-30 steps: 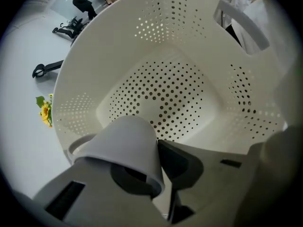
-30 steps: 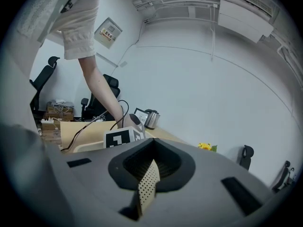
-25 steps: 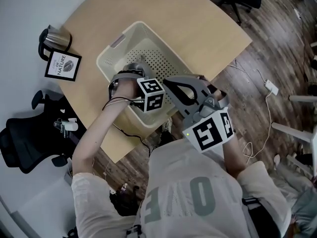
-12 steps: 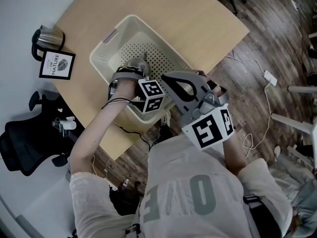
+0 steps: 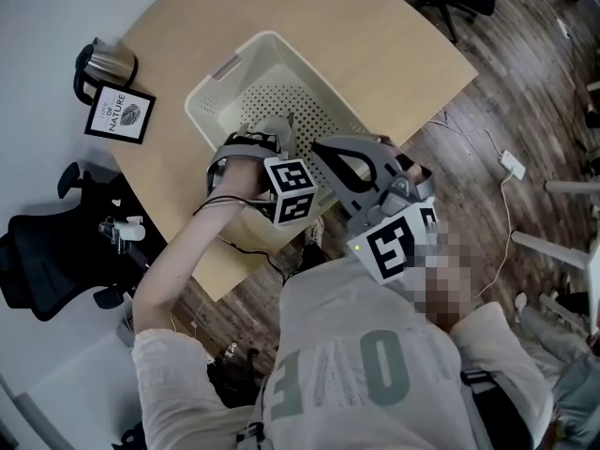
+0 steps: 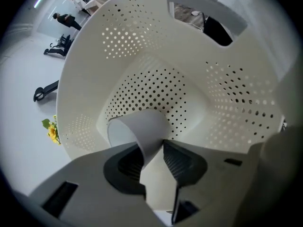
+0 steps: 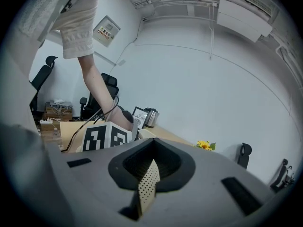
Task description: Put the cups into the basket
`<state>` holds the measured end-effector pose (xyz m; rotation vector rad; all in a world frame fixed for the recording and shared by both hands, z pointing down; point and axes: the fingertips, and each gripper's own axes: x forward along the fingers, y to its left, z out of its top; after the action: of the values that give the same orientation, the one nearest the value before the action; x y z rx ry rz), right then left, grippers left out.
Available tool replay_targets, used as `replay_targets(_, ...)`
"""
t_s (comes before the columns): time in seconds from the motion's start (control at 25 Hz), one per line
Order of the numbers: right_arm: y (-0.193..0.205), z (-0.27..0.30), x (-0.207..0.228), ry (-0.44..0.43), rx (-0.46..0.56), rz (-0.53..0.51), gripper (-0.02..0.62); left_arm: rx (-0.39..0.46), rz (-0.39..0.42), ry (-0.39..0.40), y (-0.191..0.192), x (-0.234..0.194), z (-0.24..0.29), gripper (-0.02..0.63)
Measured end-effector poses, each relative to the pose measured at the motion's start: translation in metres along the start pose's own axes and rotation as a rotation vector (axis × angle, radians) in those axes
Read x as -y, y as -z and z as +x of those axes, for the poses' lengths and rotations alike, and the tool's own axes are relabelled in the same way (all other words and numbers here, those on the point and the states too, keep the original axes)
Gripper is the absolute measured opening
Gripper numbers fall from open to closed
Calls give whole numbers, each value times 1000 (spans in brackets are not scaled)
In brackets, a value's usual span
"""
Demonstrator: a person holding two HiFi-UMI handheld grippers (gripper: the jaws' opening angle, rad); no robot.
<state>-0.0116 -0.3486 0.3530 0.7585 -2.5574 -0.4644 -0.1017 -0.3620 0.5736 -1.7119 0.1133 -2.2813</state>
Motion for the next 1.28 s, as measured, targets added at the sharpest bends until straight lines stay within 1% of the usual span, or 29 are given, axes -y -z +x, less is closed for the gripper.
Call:
replay_targets(0.08,-5,3,0,0,6,-8,-2,24,-27,-13,2,0,-5,135)
replay_targets(0.2,-10,4,-2,-3,13,-17,-2,51,-72,-55,4,-4,-7,140)
replay_targets(0.44,-12,6,-4,-10,14,-26,-2,62,-131,-139,2,-19,-9,140)
replay_targets(0.6,-12,10,-5,-10,8,-26,-2,65,-141,-139,0,-27,-3,140)
replay_targets(0.76,-7,9,-3,-1,-7,-22,-2,87,-111,-150,-7,-29,0,141)
replay_targets(0.88,-4,7,-1,9,-16,-25,-2,108,-127,-190,-7,-34,-5,184)
replay_targets(1.0,-4,7,0,13,-17,-28,-2,128,-155,-219,-6,-36,-17,189)
replay_targets(1.12,-8,6,-1,10,-8,-35,-2,169,-188,-237,-7,-36,-35,189)
replay_targets(1.2,-10,5,-2,10,-6,-41,-2,208,-229,-248,-7,-35,-50,189)
replay_targets(1.28,-12,5,-2,10,-4,-44,-2,258,-292,-256,-6,-37,-66,189)
